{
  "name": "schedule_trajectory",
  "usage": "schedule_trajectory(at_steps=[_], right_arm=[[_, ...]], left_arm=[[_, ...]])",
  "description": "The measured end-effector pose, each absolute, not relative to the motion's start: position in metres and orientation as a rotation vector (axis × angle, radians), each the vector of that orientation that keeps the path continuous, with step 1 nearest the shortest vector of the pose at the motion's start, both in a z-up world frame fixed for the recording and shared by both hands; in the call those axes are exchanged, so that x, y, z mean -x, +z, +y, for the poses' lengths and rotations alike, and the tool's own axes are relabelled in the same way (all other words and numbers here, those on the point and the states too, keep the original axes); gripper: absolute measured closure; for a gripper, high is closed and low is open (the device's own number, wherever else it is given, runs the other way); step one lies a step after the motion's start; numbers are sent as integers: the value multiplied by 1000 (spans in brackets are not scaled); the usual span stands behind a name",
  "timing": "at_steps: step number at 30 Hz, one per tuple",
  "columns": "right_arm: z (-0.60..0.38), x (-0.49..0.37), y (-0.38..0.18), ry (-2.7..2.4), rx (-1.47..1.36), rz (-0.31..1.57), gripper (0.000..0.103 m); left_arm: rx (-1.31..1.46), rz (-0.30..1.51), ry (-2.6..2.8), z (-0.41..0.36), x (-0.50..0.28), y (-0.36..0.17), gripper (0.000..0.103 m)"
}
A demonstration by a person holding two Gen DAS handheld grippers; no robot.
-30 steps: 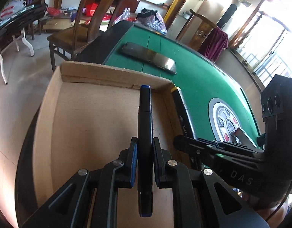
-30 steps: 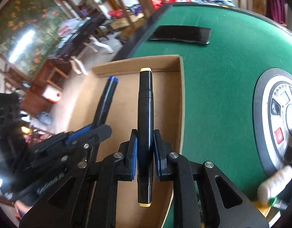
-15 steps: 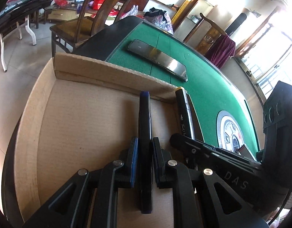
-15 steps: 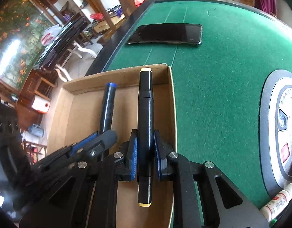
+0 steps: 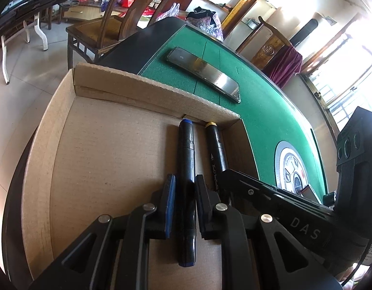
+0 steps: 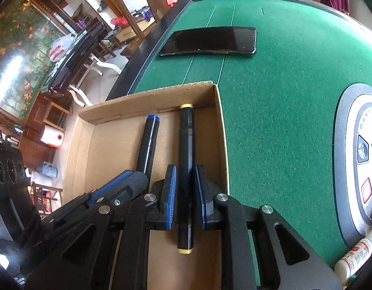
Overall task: Organize objects
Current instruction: 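Carry both markers to the cardboard tray and release them, then return both grippers to the pile and reach for the cream game box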
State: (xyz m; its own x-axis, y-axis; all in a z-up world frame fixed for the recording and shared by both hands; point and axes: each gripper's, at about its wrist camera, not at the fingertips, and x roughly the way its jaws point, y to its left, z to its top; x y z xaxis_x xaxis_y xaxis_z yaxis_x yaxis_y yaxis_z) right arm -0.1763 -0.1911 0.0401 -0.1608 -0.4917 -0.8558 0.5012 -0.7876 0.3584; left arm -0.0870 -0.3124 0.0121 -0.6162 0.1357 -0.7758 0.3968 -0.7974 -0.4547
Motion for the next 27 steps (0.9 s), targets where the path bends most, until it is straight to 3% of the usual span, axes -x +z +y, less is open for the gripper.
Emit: schedule_trajectory(at_steps=[14,23,24,26,27], right_arm=[[-143,150,68,-1943,-1366,-104,87],[-40,80,86,-1893,-1129,-154,87],[-24,74,86,-1891,-1114,-179,87],[10,61,82,-1906,-1091,-211,84],[26,55,81,-1915,-1080,-227,73]], left_arm=[[-1276,858,-2610,-292,63,35,87],[-1282,568,-2893,-214,20,67,87],[-1308,505,-2925,-200,18,68,86],[-1368,375,-2995,-170,10,65,74],[-1394,324,-3020,-157,6,64,62]])
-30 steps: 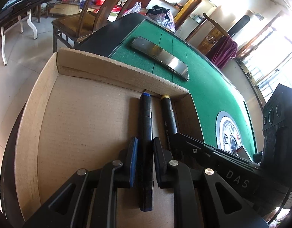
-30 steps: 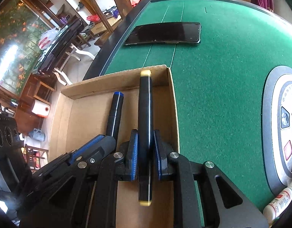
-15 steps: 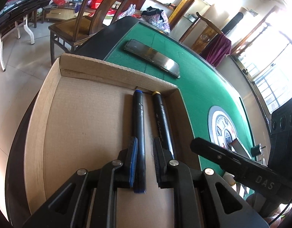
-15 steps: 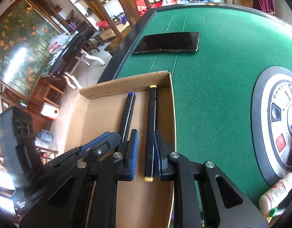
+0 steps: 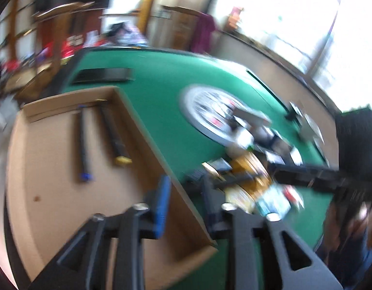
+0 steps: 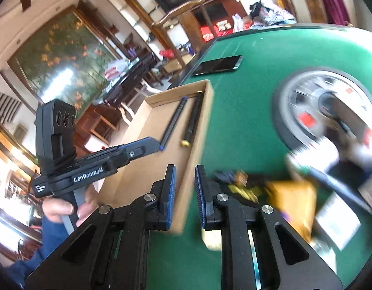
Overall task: Organize objects
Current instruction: 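Return both grippers to the pile and reach for the cream game box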
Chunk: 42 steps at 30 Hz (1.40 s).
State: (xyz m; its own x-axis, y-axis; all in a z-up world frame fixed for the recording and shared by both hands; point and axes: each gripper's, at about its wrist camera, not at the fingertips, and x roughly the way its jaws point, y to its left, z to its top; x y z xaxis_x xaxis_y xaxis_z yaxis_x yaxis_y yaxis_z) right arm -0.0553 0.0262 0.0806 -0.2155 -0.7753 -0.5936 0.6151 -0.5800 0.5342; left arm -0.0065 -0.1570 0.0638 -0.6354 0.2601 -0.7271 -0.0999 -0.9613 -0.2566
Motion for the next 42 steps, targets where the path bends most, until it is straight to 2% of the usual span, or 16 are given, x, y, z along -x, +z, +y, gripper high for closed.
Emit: schedule_trajectory(at_steps=[1,2,4,6,11,16,21,26,28,30,31,35,42], right_arm=[[45,50,80,-1930,-1069,-256,65],[64,45,79,-1950,-1050,-287,54],[94,34,79,-1976,-995,-322,54],[121,28,75,-2002,-975,-351,51],[175,28,53,-2053,-973,-473,47],[206,33,36,-2057,-1000,-579,47],[214,36,34,-2036,-993,-637,47],[211,36,31,-2037,-1000,-619,47],[209,37,31,-2039,-1007,-606,47],[208,39,29,-2040,-1013,-600,47],[207,39,29,-2039,-1015,-600,47],[205,39,29,-2041,-1028,-586,47],[197,35,33,-2081,-1046,-463,47]], left_arm=[[1226,-229,2637,-144,3,62,53],[1217,-173,2625,-133,0,61,50],[1202,-70,2602,-110,-6,58,43],[1211,34,2580,-90,-9,55,40],[1262,229,2586,-61,-6,46,40],[1332,293,2552,-53,2,33,40],[1395,299,2540,-49,15,21,40],[1442,288,2558,-47,22,12,40],[1437,242,2565,-47,18,12,46],[1440,175,2563,-45,10,12,55],[1431,168,2577,-41,4,12,56],[1410,163,2595,-28,-14,11,55],[1443,100,2634,-32,2,10,49]])
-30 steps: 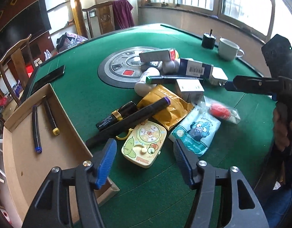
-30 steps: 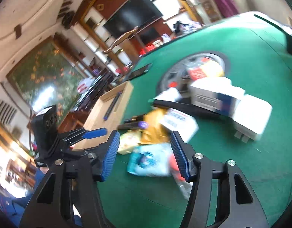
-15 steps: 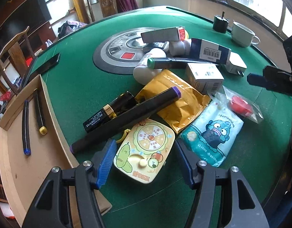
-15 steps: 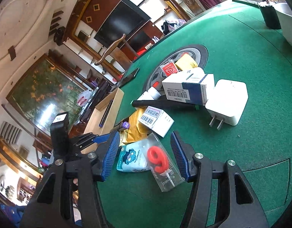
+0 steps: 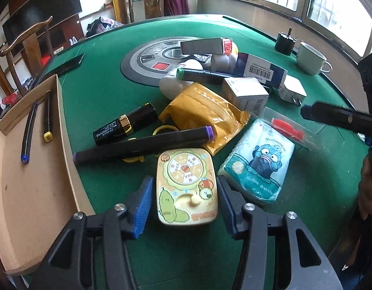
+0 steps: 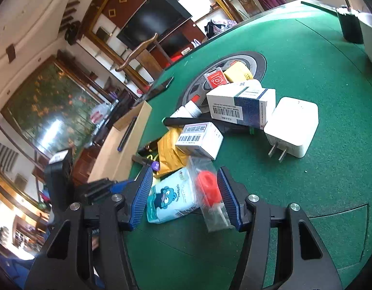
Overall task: Organize objects
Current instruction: 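Return both grippers to the pile and reach for the cream game box, then grasp the cream game box with the left gripper while the right grasps the clear bag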
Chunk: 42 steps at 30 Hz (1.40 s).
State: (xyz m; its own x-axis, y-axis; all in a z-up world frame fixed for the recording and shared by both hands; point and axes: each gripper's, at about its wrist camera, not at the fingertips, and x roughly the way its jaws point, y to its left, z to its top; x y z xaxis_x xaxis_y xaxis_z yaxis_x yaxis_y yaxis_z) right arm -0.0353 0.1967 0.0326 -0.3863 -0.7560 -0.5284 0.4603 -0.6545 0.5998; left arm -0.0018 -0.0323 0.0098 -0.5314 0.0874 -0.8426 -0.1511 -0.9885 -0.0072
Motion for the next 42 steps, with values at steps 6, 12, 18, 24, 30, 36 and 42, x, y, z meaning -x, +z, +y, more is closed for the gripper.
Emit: schedule_trajectory(at_steps=[6,12,18,24,30,36,42], right_arm=[[189,43,24,-2125,-1158,-250,47],[173,49,18,-2141,-1212,-176,80],[136,29,24,-2312,-1207,283,89],[132,28,22,-2323,-1205,339,88],[140,28,24,-2308,-1211,269,87],[135,24,25,-2335,-1215,281,88],[148,22,33,-2394,-1177,178,91]], left_arm=[[1379,91,2662,-30,0,9,51],[1376,89,2676,-29,-1,9,56],[1378,108,2690,-27,-1,9,55],[1392,98,2705,-27,-1,9,47],[1403,79,2717,-30,0,8,43],[1408,57,2727,-31,0,8,43],[1367,42,2724,-29,-9,11,57]])
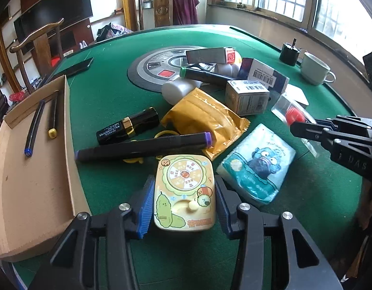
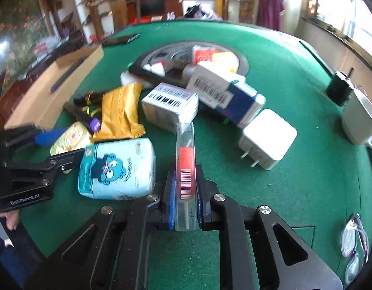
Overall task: Organize objects
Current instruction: 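Grasp the cream game box with the left gripper while the right grasps the clear bag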
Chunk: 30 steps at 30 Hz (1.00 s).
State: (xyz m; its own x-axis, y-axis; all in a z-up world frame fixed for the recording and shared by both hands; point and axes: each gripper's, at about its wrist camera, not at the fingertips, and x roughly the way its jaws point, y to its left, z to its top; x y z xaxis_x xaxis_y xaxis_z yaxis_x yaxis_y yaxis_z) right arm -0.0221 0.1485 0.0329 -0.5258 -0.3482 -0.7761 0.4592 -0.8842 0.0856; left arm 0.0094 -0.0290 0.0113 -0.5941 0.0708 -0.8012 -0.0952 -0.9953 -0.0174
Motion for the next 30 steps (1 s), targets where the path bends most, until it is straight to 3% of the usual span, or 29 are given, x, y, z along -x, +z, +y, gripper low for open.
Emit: schedule_trajectory(at_steps=[6,30], right_arm=[[165,10,40,-2400,-1115,-2,91],[138,-31,91,-2326,-939,-16,91]], left_arm=[[1243,-72,2718,-34,-33,30,57],[903,-260,2944,-101,-80,113,57]])
